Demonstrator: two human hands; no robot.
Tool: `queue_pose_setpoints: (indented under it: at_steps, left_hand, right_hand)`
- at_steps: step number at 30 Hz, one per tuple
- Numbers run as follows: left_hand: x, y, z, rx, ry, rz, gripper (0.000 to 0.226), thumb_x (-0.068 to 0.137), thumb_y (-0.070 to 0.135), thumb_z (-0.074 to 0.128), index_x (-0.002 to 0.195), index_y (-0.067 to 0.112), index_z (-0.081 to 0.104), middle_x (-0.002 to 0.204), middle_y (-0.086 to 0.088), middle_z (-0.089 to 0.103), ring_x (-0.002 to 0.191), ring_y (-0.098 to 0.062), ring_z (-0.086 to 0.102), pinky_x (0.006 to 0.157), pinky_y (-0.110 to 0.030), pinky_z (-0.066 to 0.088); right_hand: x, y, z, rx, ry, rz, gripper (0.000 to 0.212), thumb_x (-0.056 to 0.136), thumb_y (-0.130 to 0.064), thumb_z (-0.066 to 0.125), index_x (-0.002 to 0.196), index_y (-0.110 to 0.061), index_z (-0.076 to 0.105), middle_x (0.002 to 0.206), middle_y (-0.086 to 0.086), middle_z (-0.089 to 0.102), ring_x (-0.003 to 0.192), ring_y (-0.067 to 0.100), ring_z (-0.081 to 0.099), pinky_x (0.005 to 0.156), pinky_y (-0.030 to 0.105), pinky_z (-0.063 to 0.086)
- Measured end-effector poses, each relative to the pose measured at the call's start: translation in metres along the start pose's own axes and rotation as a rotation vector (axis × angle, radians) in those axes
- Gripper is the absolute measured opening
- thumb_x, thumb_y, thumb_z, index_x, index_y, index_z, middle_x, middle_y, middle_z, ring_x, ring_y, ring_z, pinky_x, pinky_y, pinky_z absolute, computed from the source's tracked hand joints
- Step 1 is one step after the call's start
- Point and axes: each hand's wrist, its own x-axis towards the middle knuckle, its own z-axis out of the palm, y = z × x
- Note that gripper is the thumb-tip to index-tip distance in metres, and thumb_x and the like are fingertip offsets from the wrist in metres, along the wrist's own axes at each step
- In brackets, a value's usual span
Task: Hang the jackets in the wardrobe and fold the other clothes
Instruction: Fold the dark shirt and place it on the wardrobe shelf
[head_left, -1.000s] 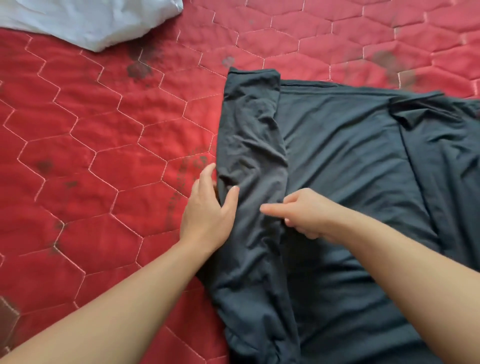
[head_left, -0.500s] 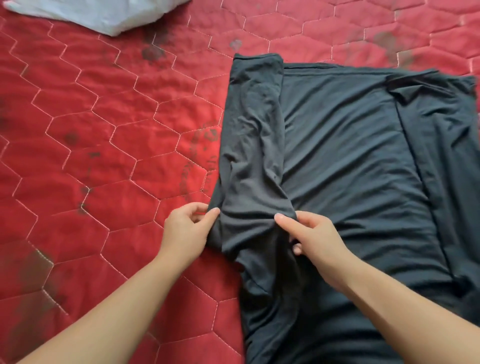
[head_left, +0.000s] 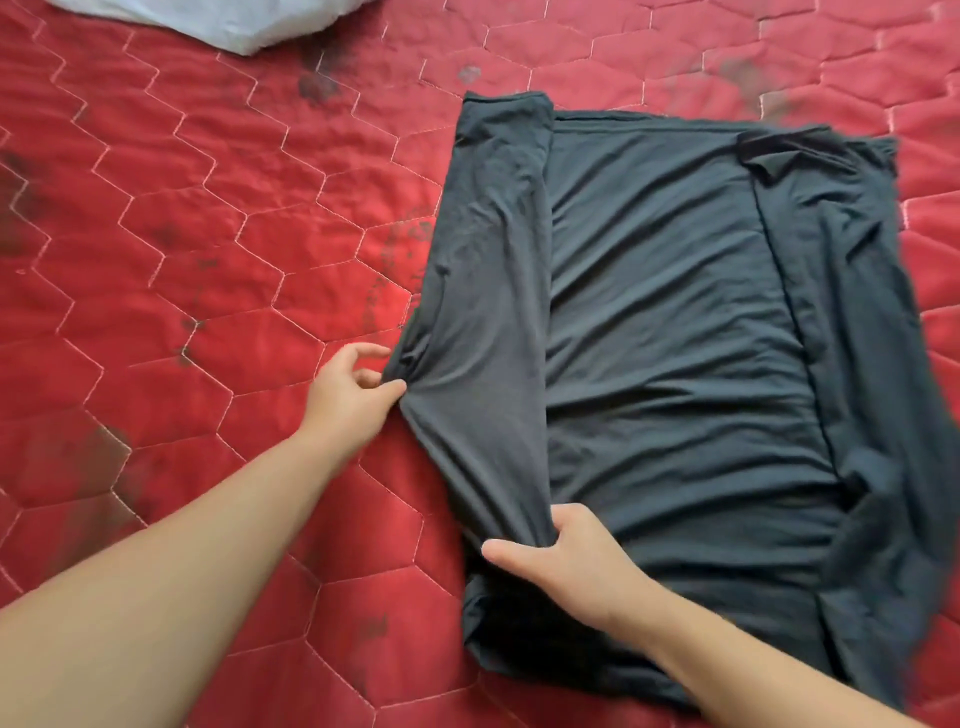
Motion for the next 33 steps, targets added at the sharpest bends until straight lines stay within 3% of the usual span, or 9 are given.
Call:
queue_pose_setpoints:
  at_steps: [3,6,11,14,20,22,26,29,33]
  left_hand:
    - [-0.001,-0.006,-0.008,0.129,0.159,0.013,0.036,0.085,0.007,0.064,0.117,0.023,0.06,0.097,-0.004,0.065,0.079,-0.022,0.061,0.078,-0.032,0.05]
    - [-0.035,-0.013,0.0,0.302,0.147,0.225,0.042,0.083,0.015,0.062,0.124,0.02,0.056,0.116,-0.006,0.059,0.107,-0.027,0.055,0.097,-0.037,0.041]
    - [-0.127,-0.03,0.038,0.593,-0.114,0.635,0.038,0.077,0.059,0.051,0.096,0.029,0.064,0.094,0.007,0.059,0.088,-0.02,0.057,0.077,-0.036,0.047]
    - [-0.162,-0.051,0.055,0.78,-0.191,0.69,0.054,0.067,0.076,0.049,0.094,0.032,0.065,0.095,0.009,0.059,0.092,-0.018,0.057,0.074,-0.033,0.046]
    - [-0.185,-0.074,0.057,0.878,-0.234,0.763,0.074,0.063,0.077,0.052,0.114,0.027,0.07,0.126,-0.005,0.062,0.119,-0.029,0.057,0.091,-0.043,0.051]
    - [-0.187,-0.08,0.054,0.911,-0.288,0.788,0.078,0.064,0.077,0.054,0.121,0.026,0.068,0.134,-0.008,0.06,0.125,-0.03,0.055,0.096,-0.048,0.05]
    - [-0.184,-0.083,0.052,0.839,-0.268,0.844,0.039,0.069,0.037,0.07,0.106,0.028,0.076,0.123,-0.007,0.068,0.115,-0.031,0.064,0.082,-0.046,0.057]
    - [-0.178,-0.071,0.053,0.803,-0.228,0.888,0.022,0.076,0.031,0.063,0.089,0.029,0.079,0.11,-0.004,0.074,0.101,-0.031,0.07,0.076,-0.042,0.059]
    - [-0.182,-0.071,0.047,0.876,-0.256,1.015,0.034,0.079,0.034,0.045,0.079,0.027,0.078,0.099,0.001,0.075,0.095,-0.027,0.072,0.073,-0.037,0.059]
  right_hand:
    - [-0.024,0.017,0.011,-0.145,-0.051,-0.082,0.032,0.077,-0.045,0.073,0.066,-0.017,0.06,0.053,-0.009,0.044,0.051,0.002,0.034,0.05,0.02,0.03]
    - [-0.047,0.05,0.006,-0.314,0.078,-0.168,0.024,0.076,-0.049,0.066,0.078,-0.025,0.064,0.058,-0.008,0.054,0.055,0.003,0.047,0.058,0.02,0.039]
    - [-0.081,0.104,-0.043,-0.635,0.507,-0.408,0.019,0.076,-0.05,0.056,0.085,-0.033,0.057,0.079,-0.017,0.049,0.074,0.0,0.053,0.066,0.026,0.045]
    - [-0.11,0.142,-0.08,-0.89,0.657,-0.42,0.037,0.071,-0.046,0.057,0.102,-0.026,0.061,0.102,-0.004,0.055,0.09,0.022,0.058,0.075,0.035,0.046]
    - [-0.144,0.208,-0.091,-1.145,0.613,-0.206,0.092,0.051,-0.03,0.062,0.141,-0.02,0.043,0.149,0.014,0.039,0.135,0.031,0.037,0.103,0.047,0.029]
    - [-0.142,0.213,-0.092,-1.09,0.65,-0.239,0.084,0.055,-0.022,0.062,0.138,-0.015,0.051,0.146,0.013,0.045,0.133,0.033,0.042,0.103,0.047,0.036]
    - [-0.132,0.209,-0.107,-0.95,0.749,-0.363,0.055,0.054,0.008,0.08,0.106,-0.011,0.075,0.117,0.01,0.07,0.105,0.033,0.068,0.082,0.048,0.057]
    - [-0.132,0.195,-0.118,-0.956,0.723,-0.418,0.045,0.053,0.009,0.084,0.091,-0.015,0.078,0.1,0.004,0.076,0.088,0.027,0.074,0.074,0.045,0.059]
    - [-0.153,0.195,-0.115,-1.045,0.639,-0.501,0.038,0.052,0.001,0.084,0.083,-0.017,0.072,0.081,-0.003,0.073,0.074,0.021,0.072,0.062,0.036,0.056]
